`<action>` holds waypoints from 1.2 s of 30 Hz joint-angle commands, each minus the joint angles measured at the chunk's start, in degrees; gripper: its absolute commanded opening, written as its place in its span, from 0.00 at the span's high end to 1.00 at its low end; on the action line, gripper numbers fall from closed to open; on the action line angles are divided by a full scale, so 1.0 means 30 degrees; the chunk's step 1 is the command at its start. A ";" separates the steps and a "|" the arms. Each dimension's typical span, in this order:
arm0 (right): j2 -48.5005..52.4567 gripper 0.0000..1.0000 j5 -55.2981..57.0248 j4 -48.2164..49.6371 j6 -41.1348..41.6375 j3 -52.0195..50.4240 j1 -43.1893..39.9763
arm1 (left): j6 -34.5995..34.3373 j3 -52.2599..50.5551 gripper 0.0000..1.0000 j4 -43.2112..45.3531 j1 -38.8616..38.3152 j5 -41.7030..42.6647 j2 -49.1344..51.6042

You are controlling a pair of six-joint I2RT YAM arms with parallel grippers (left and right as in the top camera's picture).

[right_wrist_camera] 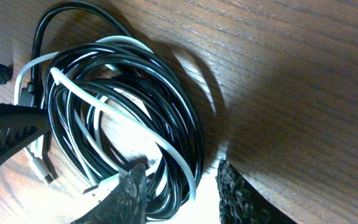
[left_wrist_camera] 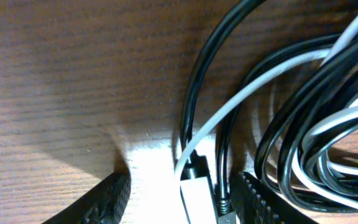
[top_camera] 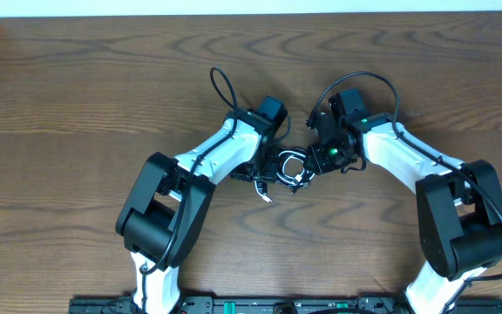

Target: Untangle cables

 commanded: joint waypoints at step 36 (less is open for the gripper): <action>-0.0488 0.63 -0.0007 -0.0299 0.0197 0.0153 0.0080 | 0.2958 -0.0393 0.43 0.6375 0.0299 -0.7155 0.0262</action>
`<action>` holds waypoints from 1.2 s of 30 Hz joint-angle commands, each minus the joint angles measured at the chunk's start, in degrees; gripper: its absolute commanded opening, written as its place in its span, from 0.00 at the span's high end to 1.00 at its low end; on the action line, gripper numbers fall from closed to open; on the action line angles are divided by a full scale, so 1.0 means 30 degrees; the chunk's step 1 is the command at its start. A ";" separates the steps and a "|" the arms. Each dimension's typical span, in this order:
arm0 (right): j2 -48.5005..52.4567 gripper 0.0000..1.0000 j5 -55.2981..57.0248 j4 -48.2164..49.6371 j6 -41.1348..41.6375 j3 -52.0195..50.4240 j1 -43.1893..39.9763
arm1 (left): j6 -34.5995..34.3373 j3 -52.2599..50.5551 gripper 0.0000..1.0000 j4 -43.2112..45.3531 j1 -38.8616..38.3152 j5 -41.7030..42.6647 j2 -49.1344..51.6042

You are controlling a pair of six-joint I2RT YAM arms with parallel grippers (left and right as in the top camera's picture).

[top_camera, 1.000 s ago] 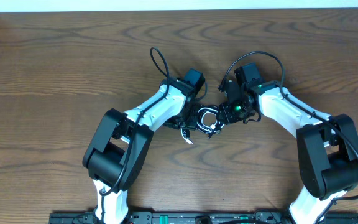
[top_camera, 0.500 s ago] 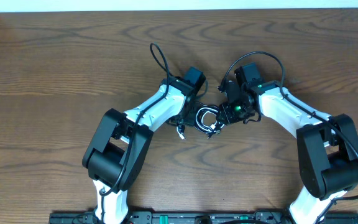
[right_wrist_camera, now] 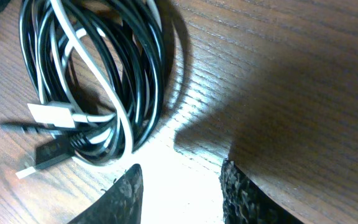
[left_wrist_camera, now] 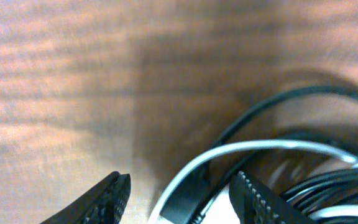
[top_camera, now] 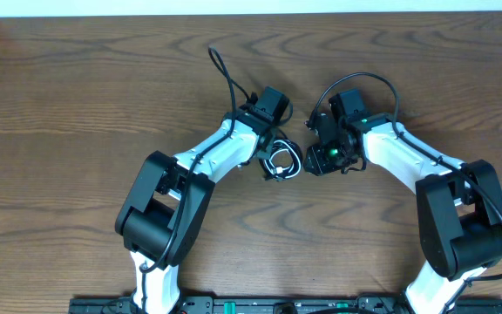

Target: Untangle cables

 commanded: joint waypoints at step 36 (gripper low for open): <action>-0.0481 0.55 -0.0044 0.0211 0.0189 0.0153 0.0189 | -0.3402 0.1180 0.45 -0.2827 0.0393 0.5442 -0.1107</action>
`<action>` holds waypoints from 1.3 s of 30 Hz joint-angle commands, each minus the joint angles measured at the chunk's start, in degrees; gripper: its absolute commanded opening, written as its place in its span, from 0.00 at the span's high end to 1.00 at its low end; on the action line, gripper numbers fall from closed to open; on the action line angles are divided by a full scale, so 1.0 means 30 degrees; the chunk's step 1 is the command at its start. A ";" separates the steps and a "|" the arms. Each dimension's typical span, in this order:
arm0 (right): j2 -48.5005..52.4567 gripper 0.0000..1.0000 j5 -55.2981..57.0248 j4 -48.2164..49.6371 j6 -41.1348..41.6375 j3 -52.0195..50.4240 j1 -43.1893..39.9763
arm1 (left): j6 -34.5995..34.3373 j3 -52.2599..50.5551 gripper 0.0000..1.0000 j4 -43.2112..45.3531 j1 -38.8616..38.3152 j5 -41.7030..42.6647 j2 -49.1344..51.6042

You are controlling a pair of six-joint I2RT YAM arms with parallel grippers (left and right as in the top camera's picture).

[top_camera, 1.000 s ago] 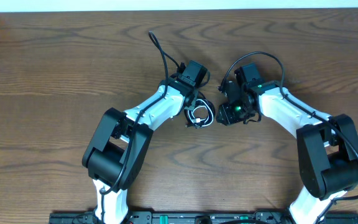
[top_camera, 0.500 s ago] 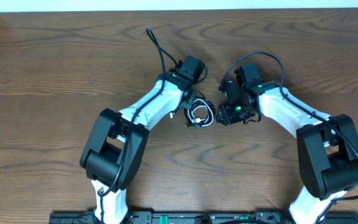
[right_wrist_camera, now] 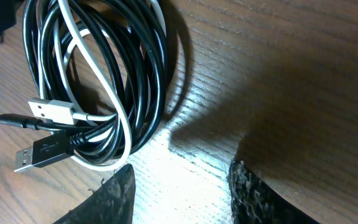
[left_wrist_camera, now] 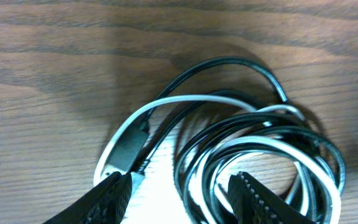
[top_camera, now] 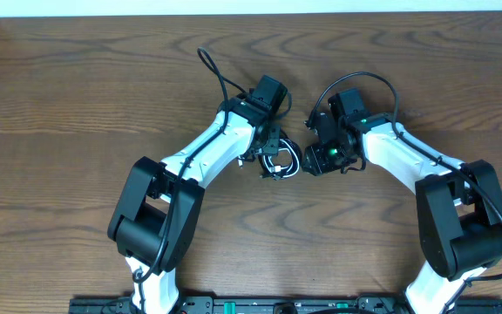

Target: Untangle cables

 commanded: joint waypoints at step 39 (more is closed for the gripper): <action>-0.0481 0.85 -0.0044 0.0168 0.0189 0.0153 0.0525 | -0.0721 -0.0896 0.54 0.2958 0.0051 -0.0896 0.0393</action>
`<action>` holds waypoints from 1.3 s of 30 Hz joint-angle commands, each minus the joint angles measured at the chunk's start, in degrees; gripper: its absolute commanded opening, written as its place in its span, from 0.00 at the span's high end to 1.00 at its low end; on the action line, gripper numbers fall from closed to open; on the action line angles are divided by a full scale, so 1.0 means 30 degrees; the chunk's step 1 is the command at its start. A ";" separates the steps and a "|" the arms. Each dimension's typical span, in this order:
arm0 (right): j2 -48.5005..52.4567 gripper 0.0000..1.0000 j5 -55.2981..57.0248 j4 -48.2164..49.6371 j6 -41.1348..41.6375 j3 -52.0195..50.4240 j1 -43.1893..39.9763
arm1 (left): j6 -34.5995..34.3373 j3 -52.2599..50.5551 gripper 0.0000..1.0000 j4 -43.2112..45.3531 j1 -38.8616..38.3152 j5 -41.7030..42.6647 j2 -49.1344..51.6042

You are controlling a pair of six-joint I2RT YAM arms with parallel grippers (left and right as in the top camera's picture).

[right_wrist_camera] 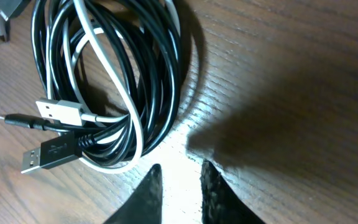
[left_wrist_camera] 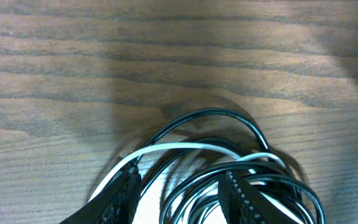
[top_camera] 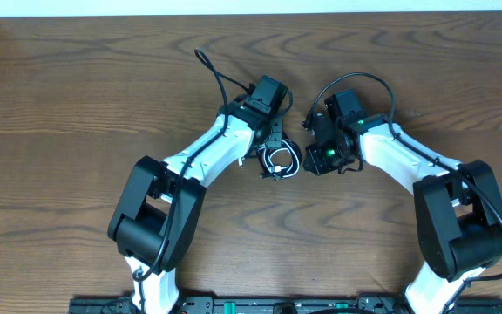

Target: Untangle cables

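Note:
A tangled coil of black and white cables (top_camera: 279,162) lies on the wooden table between the two arms. In the left wrist view its black loop (left_wrist_camera: 210,112) and a white strand (left_wrist_camera: 185,147) run down between the fingers of my left gripper (left_wrist_camera: 176,196), which is open astride the coil's upper edge. In the right wrist view the coil (right_wrist_camera: 166,62) lies up and left of my right gripper (right_wrist_camera: 179,186), whose fingers stand a narrow gap apart over bare wood, holding nothing. A white USB plug (right_wrist_camera: 58,112) and a black USB plug (right_wrist_camera: 45,154) stick out at the coil's left.
Each arm's own black cable arches over the table: one (top_camera: 212,74) behind the left wrist, one (top_camera: 364,80) behind the right. The wooden table (top_camera: 77,105) stretches wide on both sides. A pale wall edge (top_camera: 234,7) runs along the far side.
My right gripper's fingers have drawn much closer together, still beside the coil. In the left wrist view the coil sits lower, between the fingers. The coil itself has hardly shifted.
First the coil lay a little lower, my left gripper open over its plug ends and my right gripper open at its rim. Then the coil was slightly higher and clear of the right fingers. The left gripper then looked down on it, and now straddles its edge.

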 commanded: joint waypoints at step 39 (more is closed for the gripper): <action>-0.0481 0.73 0.2951 -0.0510 0.0044 0.0153 0.0175 | -0.1545 -0.0182 0.58 -0.4218 0.0044 0.6193 0.0911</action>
